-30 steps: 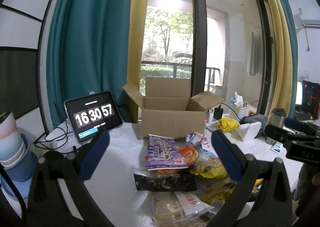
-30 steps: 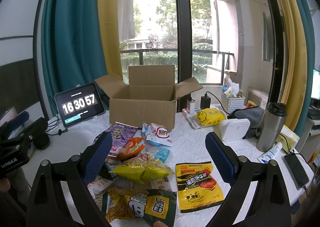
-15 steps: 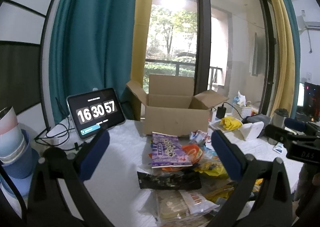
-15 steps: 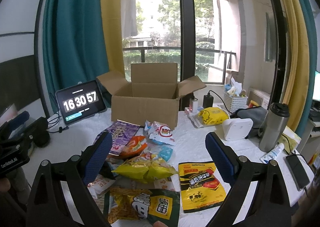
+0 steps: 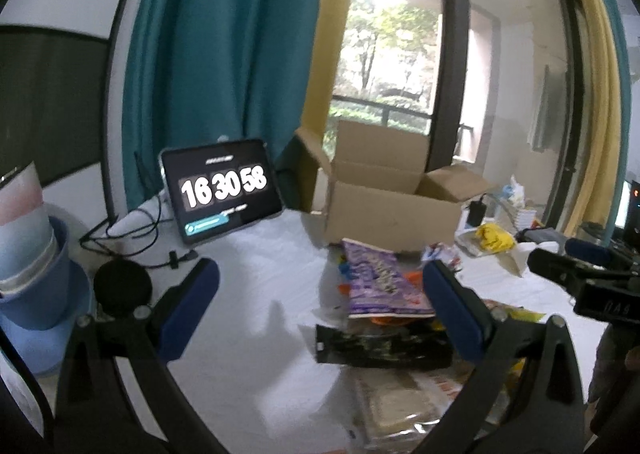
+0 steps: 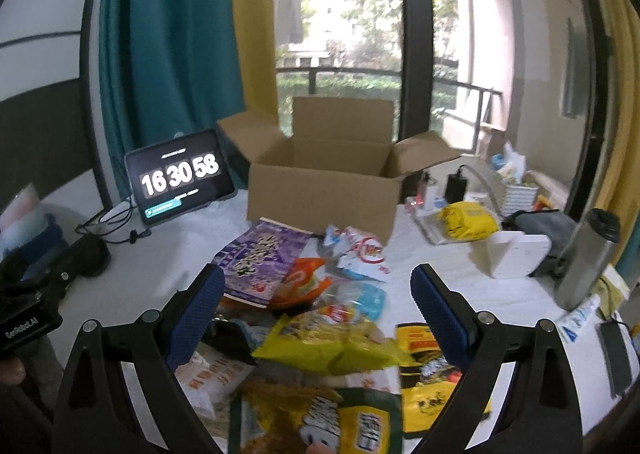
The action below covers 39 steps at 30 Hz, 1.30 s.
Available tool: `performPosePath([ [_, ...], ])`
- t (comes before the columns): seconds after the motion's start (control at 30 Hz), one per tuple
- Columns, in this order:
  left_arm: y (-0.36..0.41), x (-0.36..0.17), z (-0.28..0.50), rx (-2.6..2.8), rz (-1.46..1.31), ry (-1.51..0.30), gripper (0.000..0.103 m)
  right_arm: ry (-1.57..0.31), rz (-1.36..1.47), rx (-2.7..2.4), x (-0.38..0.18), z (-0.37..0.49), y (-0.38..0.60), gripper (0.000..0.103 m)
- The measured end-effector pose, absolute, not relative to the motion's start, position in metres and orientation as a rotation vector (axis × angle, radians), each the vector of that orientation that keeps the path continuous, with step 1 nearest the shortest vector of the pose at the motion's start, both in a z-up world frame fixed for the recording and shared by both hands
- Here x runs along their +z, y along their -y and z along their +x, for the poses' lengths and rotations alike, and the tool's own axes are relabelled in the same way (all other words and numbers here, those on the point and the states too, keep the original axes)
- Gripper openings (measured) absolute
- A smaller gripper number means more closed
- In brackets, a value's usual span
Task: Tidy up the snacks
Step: 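Reach the right gripper to the purple bag and grasp it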
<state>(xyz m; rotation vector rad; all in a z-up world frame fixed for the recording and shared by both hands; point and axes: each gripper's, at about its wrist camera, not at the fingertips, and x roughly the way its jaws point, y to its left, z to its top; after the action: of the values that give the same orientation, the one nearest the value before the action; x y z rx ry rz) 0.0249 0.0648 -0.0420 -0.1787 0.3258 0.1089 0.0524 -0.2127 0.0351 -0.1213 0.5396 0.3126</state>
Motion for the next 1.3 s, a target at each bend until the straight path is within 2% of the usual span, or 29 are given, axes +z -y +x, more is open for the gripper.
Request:
performPosePath([
  [0.6, -0.123, -0.076, 0.105, 0.181, -0.224, -0.474, 0.103, -0.800, -0.104, 0.427, -0.008, 0.163, 0.133, 0.097],
  [1.1, -0.137, -0.107, 0.145, 0.183, -0.274, -0.612, 0.103, -1.113, -0.085, 0.435, -0.085, 0.242, 0.095, 0.097],
  [1.3, -0.133, -0.108, 0.145, 0.180, -0.269, -0.619, 0.103, -1.109, -0.156, 0.430, -0.092, 0.241, 0.085, 0.096],
])
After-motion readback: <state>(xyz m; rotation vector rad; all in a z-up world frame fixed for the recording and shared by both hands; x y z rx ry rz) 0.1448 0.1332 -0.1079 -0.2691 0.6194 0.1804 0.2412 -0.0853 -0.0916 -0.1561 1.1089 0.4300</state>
